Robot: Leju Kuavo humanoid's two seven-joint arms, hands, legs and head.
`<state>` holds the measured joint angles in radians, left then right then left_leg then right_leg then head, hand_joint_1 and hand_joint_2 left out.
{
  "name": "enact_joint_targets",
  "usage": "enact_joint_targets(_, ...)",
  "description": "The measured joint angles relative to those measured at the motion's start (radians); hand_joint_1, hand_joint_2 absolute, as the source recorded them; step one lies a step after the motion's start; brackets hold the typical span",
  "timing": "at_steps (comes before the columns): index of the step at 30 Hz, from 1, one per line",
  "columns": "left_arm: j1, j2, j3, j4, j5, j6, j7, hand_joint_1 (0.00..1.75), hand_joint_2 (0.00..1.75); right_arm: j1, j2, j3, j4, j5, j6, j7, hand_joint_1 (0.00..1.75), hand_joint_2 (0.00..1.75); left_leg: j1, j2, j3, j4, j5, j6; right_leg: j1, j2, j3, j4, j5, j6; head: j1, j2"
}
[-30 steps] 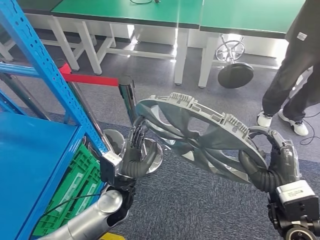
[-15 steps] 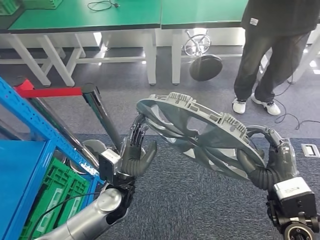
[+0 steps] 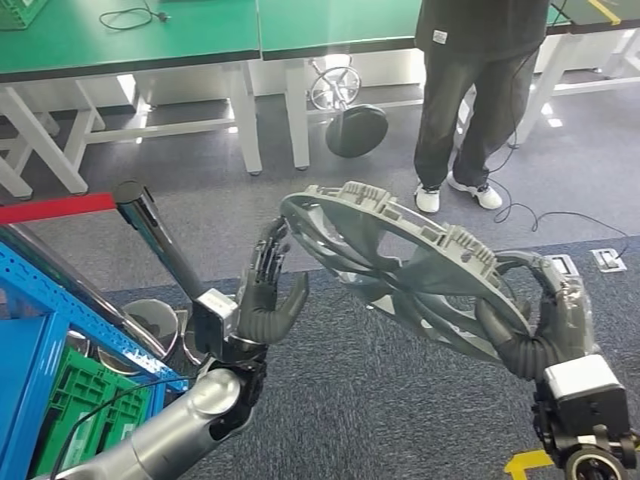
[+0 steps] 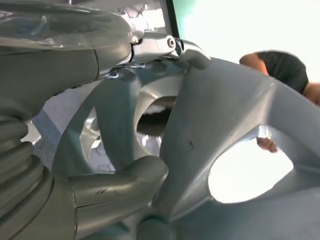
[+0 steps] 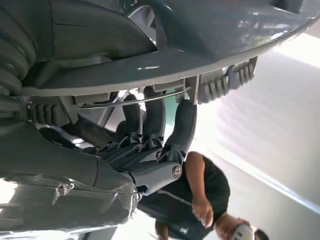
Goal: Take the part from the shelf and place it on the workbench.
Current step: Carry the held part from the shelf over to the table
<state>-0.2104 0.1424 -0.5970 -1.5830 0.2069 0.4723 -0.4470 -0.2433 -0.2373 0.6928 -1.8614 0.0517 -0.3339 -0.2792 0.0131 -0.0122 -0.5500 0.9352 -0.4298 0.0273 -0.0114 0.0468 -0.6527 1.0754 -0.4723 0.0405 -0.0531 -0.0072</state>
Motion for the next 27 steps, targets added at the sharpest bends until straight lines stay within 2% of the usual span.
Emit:
enact_joint_targets(1, 0.0, 0.0, 0.0, -0.001, 0.02, -0.011, -0.005, 0.0, 1.75, 0.0, 0.0, -0.001, 0.0, 0.004, -0.001, 0.004, 1.75, 1.75, -0.001, 0.012, 0.0, 0.0, 0.0, 0.002, -0.001, -0.022, -0.032, 0.074, -0.035, 0.003, 0.004, 0.0)
enact_joint_targets(2, 0.001, 0.001, 0.0, -0.002, 0.054, -0.029, -0.01, 0.0, 1.75, 0.003, 0.0, -0.002, 0.0, 0.007, -0.001, 0.008, 1.75, 1.75, -0.001, 0.024, 0.0, 0.001, -0.001, 0.002, -0.003, -0.033, -0.06, 0.14, -0.059, 0.007, 0.006, 0.0)
enact_joint_targets(3, 0.001, 0.003, 0.0, -0.006, 0.102, -0.054, -0.014, 0.0, 1.75, 0.006, 0.0, -0.004, 0.0, 0.011, -0.001, 0.012, 1.75, 1.75, -0.002, 0.037, 0.001, 0.001, -0.002, 0.002, -0.005, -0.039, -0.075, 0.178, -0.068, 0.009, 0.007, 0.0)
enact_joint_targets(4, 0.002, 0.005, 0.001, -0.012, 0.151, -0.081, -0.017, 0.0, 1.75, 0.009, -0.001, -0.006, 0.0, 0.014, -0.001, 0.015, 1.75, 1.75, -0.002, 0.048, 0.002, 0.002, -0.004, 0.001, -0.007, -0.042, -0.072, 0.178, -0.058, 0.011, 0.007, 0.0)
enact_joint_targets(5, 0.002, 0.007, 0.002, -0.02, 0.19, -0.102, -0.018, 0.0, 1.75, 0.011, -0.001, -0.009, 0.0, 0.018, -0.001, 0.018, 1.75, 1.75, -0.001, 0.058, 0.004, 0.002, -0.006, -0.001, -0.008, -0.047, -0.048, 0.135, -0.031, 0.011, 0.008, 0.0)
enact_joint_targets(6, 0.002, 0.01, 0.005, -0.029, 0.22, -0.117, -0.016, 0.0, 1.75, 0.012, -0.001, -0.012, -0.001, 0.021, -0.001, 0.02, 1.75, 1.75, -0.001, 0.067, 0.007, 0.004, -0.01, -0.005, -0.009, -0.06, -0.009, 0.061, 0.006, 0.01, 0.008, 0.0)
enact_joint_targets(7, 0.003, 0.013, 0.009, -0.038, 0.238, -0.126, -0.014, 0.0, 1.75, 0.012, -0.001, -0.015, -0.002, 0.023, -0.001, 0.022, 1.75, 1.75, -0.004, 0.075, 0.01, 0.006, -0.014, -0.009, -0.004, -0.083, 0.031, -0.013, 0.03, 0.008, 0.01, 0.0)
enact_joint_targets(8, 0.003, 0.017, 0.014, -0.047, 0.253, -0.133, -0.011, 0.0, 1.75, 0.012, -0.002, -0.017, -0.004, 0.026, -0.001, 0.024, 1.75, 1.75, -0.008, 0.083, 0.01, 0.009, -0.017, -0.014, 0.0, -0.102, 0.062, -0.071, 0.047, 0.003, 0.011, 0.0)
enact_joint_targets(9, 0.005, 0.022, 0.021, -0.057, 0.269, -0.141, -0.007, 0.0, 1.75, 0.014, -0.002, -0.02, -0.006, 0.029, -0.001, 0.026, 1.75, 1.75, -0.011, 0.091, 0.01, 0.012, -0.019, -0.018, 0.003, -0.116, 0.079, -0.103, 0.052, -0.003, 0.01, 0.0)
enact_joint_targets(10, 0.008, 0.027, 0.028, -0.066, 0.285, -0.151, -0.003, 0.0, 1.75, 0.017, -0.002, -0.023, -0.008, 0.032, -0.002, 0.028, 1.75, 1.75, -0.015, 0.1, 0.01, 0.013, -0.019, -0.021, 0.007, -0.118, 0.083, -0.11, 0.047, -0.009, 0.009, 0.0)
enact_joint_targets(12, 0.02, 0.036, 0.041, -0.084, 0.316, -0.174, 0.005, 0.0, 1.75, 0.026, -0.001, -0.028, -0.012, 0.041, -0.003, 0.033, 1.75, 1.75, -0.016, 0.117, 0.012, 0.016, -0.025, -0.028, 0.006, -0.094, 0.08, -0.112, 0.051, -0.021, 0.005, 0.0)
enact_joint_targets(13, 0.027, 0.041, 0.047, -0.093, 0.328, -0.184, 0.007, 0.0, 1.75, 0.031, -0.001, -0.031, -0.015, 0.046, -0.003, 0.034, 1.75, 1.75, -0.014, 0.109, 0.009, 0.028, -0.037, -0.033, 0.005, -0.082, 0.08, -0.113, 0.053, -0.027, 0.004, 0.0)
enact_joint_targets(14, 0.033, 0.045, 0.054, -0.102, 0.337, -0.192, 0.008, 0.0, 1.75, 0.035, -0.001, -0.034, -0.018, 0.049, -0.003, 0.036, 1.75, 1.75, -0.011, 0.09, -0.004, 0.06, -0.059, -0.038, 0.003, -0.071, 0.08, -0.116, 0.055, -0.033, 0.002, 0.0)
enact_joint_targets(16, 0.045, 0.054, 0.069, -0.116, 0.349, -0.203, 0.007, 0.0, 1.75, 0.038, -0.001, -0.04, -0.023, 0.051, -0.002, 0.036, 1.75, 1.75, -0.007, 0.039, -0.062, 0.188, -0.128, -0.042, 0.002, -0.05, 0.078, -0.118, 0.059, -0.042, -0.006, 0.0)
enact_joint_targets(17, 0.053, 0.06, 0.076, -0.122, 0.356, -0.209, 0.007, 0.0, 1.75, 0.04, -0.001, -0.042, -0.023, 0.052, 0.0, 0.036, 1.75, 1.75, -0.007, 0.026, -0.1, 0.264, -0.157, -0.042, 0.002, -0.037, 0.076, -0.118, 0.061, -0.045, -0.009, 0.0)
enact_joint_targets(18, 0.063, 0.065, 0.082, -0.128, 0.364, -0.216, 0.006, 0.0, 1.75, 0.042, -0.001, -0.044, -0.023, 0.052, 0.002, 0.036, 1.75, 1.75, -0.007, 0.019, -0.129, 0.318, -0.172, -0.041, 0.003, -0.024, 0.075, -0.117, 0.061, -0.047, -0.012, 0.0)
enact_joint_targets(19, 0.074, 0.07, 0.088, -0.134, 0.374, -0.225, 0.006, 0.0, 1.75, 0.046, -0.001, -0.046, -0.023, 0.052, 0.005, 0.036, 1.75, 1.75, -0.007, 0.017, -0.141, 0.334, -0.165, -0.039, 0.004, -0.01, 0.075, -0.117, 0.062, -0.047, -0.013, 0.0)
enact_joint_targets(20, 0.083, 0.074, 0.094, -0.141, 0.386, -0.237, 0.004, 0.0, 1.75, 0.049, -0.001, -0.049, -0.023, 0.052, 0.009, 0.035, 1.75, 1.75, -0.008, 0.013, -0.131, 0.305, -0.137, -0.034, 0.005, 0.004, 0.076, -0.117, 0.063, -0.048, -0.014, 0.0)
enact_joint_targets(21, 0.088, 0.077, 0.1, -0.149, 0.398, -0.248, 0.003, 0.0, 1.75, 0.051, -0.001, -0.051, -0.023, 0.052, 0.013, 0.033, 1.75, 1.75, -0.008, 0.004, -0.101, 0.236, -0.095, -0.028, 0.006, 0.018, 0.076, -0.117, 0.063, -0.048, -0.016, 0.0)
enact_joint_targets(23, 0.094, 0.083, 0.111, -0.163, 0.414, -0.265, 0.0, 0.0, 1.75, 0.051, -0.001, -0.054, -0.023, 0.052, 0.018, 0.031, 1.75, 1.75, -0.008, -0.038, -0.037, 0.088, -0.029, -0.015, 0.007, 0.041, 0.075, -0.116, 0.065, -0.045, -0.016, 0.0)
enact_joint_targets(24, 0.096, 0.085, 0.115, -0.17, 0.419, -0.271, -0.001, 0.0, 1.75, 0.051, -0.001, -0.055, -0.023, 0.052, 0.02, 0.03, 1.75, 1.75, -0.008, -0.053, -0.018, 0.043, -0.014, -0.012, 0.006, 0.05, 0.071, -0.115, 0.067, -0.042, -0.016, 0.0)
enact_joint_targets(25, 0.099, 0.087, 0.12, -0.175, 0.422, -0.276, -0.003, 0.0, 1.75, 0.052, -0.001, -0.057, -0.023, 0.052, 0.022, 0.028, 1.75, 1.75, -0.009, -0.059, -0.011, 0.025, -0.012, -0.011, 0.004, 0.059, 0.067, -0.115, 0.068, -0.037, -0.016, 0.0)
enact_joint_targets(27, 0.105, 0.09, 0.127, -0.185, 0.427, -0.285, -0.006, 0.0, 1.75, 0.054, -0.001, -0.062, -0.023, 0.051, 0.027, 0.026, 1.75, 1.75, -0.01, -0.041, -0.009, 0.016, -0.008, -0.011, 0.001, 0.073, 0.061, -0.117, 0.073, -0.025, -0.017, 0.0)
